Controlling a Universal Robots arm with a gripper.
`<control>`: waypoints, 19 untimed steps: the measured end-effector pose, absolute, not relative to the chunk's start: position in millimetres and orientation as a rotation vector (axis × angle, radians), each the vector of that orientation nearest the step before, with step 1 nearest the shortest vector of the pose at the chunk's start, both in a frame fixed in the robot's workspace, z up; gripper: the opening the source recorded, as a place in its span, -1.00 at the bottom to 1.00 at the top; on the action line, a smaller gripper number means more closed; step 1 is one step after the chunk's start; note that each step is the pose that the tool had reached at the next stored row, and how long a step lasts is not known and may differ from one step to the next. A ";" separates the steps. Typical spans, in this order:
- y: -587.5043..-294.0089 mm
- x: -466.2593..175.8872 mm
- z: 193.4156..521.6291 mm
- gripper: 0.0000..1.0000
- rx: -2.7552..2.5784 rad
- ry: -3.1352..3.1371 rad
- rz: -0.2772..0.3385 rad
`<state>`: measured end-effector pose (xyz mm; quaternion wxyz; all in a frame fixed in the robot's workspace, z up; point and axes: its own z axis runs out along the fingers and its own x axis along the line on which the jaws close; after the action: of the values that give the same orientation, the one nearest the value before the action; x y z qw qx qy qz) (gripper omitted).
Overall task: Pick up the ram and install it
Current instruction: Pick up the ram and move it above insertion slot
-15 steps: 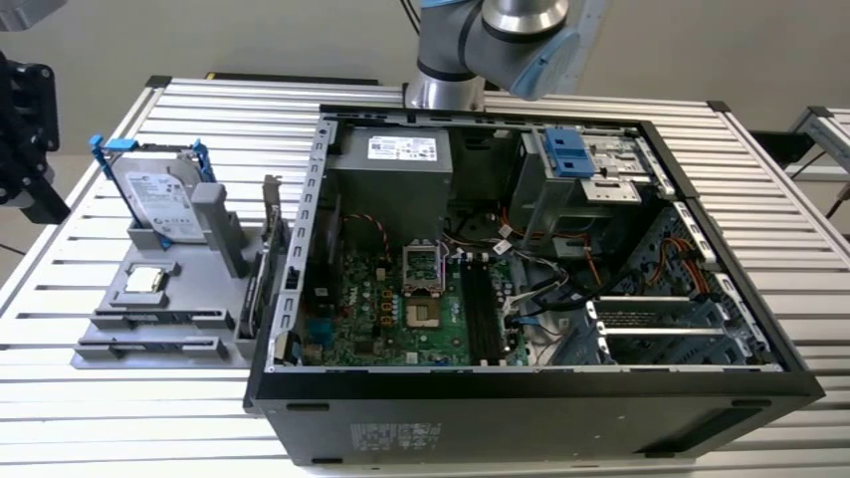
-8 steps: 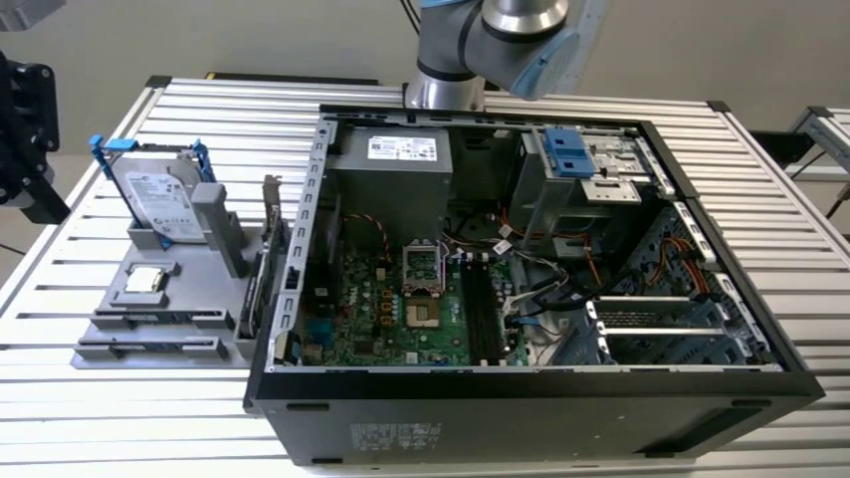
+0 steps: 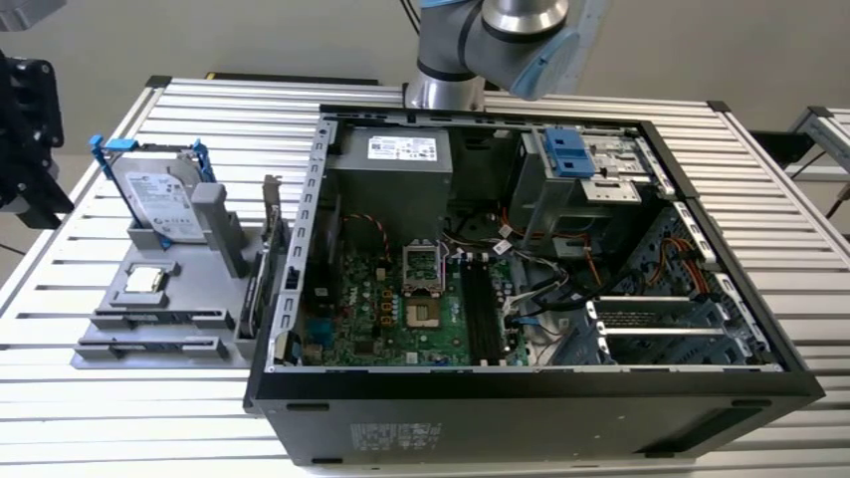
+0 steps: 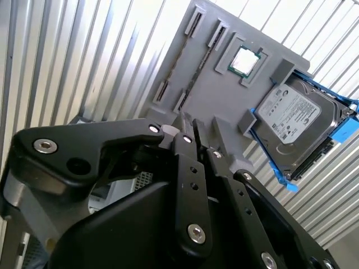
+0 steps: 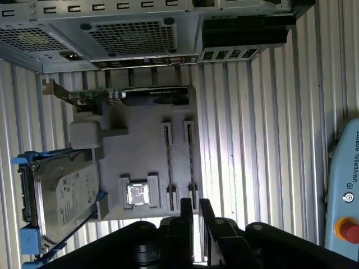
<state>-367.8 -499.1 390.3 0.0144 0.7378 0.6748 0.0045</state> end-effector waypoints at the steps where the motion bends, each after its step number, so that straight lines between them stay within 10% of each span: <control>1: -499.1 -367.8 390.3 1.00 2.297 2.101 0.014; 19: -499.0 -367.8 383.3 1.00 2.298 2.100 0.014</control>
<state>-367.8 -499.0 383.3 0.0144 0.7381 0.6745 0.0045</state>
